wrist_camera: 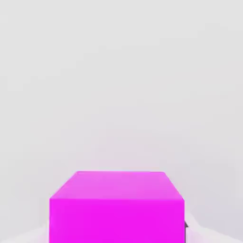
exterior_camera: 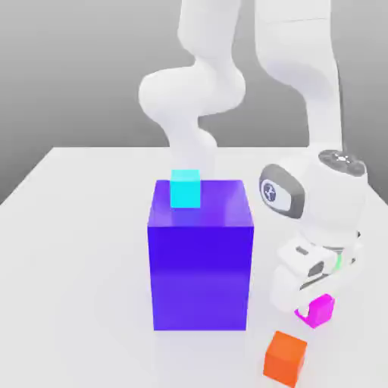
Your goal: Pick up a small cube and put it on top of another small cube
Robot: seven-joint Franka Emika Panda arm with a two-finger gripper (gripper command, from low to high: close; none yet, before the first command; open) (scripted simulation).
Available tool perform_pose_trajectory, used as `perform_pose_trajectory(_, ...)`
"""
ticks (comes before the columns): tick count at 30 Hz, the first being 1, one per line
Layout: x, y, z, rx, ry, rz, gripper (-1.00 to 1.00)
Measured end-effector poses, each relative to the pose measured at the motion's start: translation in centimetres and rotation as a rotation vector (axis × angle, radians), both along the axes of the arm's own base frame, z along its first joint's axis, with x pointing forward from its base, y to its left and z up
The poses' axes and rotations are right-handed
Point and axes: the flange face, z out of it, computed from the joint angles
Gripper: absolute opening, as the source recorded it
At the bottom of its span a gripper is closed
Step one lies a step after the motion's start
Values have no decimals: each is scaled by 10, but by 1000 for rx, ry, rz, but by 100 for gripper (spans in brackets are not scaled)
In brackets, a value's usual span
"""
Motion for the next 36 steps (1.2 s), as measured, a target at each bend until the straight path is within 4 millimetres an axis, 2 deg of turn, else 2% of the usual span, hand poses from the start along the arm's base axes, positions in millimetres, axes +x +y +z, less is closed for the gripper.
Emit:
perform_pose_trajectory(5,-2,-1,37,1,5,-2,-100)
perform_pose_trajectory(6,3,4,42,0,5,18,-100)
perform_pose_trajectory(17,89,82,70,-17,7,379,-100)
perform_pose_trajectory(23,135,118,90,-4,10,562,-100)
perform_pose_trajectory(25,144,123,76,0,10,589,-100)
perform_pose_trajectory(27,146,124,45,0,9,596,-100)
perform_pose_trajectory(28,146,124,35,1,9,597,100)
perform_pose_trajectory(33,146,124,35,1,9,597,100)
perform_pose_trajectory(34,146,124,31,0,8,598,100)
perform_pose_trajectory(36,146,125,49,0,7,598,100)
